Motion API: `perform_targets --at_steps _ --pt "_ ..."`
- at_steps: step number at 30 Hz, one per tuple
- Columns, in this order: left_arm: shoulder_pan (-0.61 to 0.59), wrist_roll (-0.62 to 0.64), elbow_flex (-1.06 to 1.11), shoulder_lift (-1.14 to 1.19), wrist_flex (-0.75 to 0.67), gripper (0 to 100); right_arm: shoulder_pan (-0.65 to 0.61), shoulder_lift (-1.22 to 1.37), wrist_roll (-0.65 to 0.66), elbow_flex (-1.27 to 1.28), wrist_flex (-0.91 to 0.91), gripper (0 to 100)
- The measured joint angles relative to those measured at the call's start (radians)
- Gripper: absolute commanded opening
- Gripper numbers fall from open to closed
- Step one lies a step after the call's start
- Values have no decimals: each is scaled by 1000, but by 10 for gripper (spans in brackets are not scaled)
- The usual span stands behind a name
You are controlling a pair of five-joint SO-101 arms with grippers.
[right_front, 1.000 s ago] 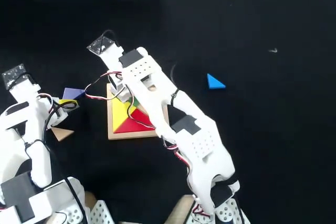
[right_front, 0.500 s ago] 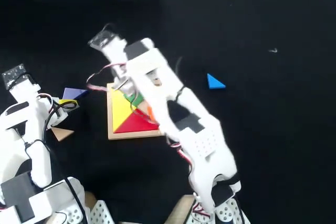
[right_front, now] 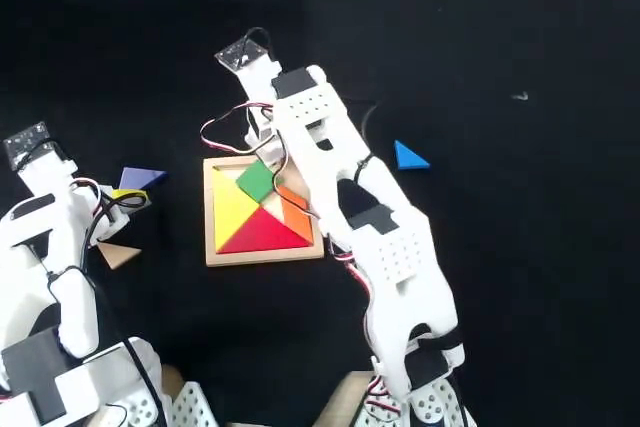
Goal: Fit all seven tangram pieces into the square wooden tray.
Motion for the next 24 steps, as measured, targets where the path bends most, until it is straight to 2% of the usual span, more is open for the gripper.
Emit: perform_targets --at_steps 14,20,24 --pt "0 0 0 0 0 392 -32 0 0 -6 6 21" --pt "0 0 0 0 0 392 2 -3 -9 -91 115 21" --pt "0 0 0 0 0 392 -12 -3 -9 -98 120 21"
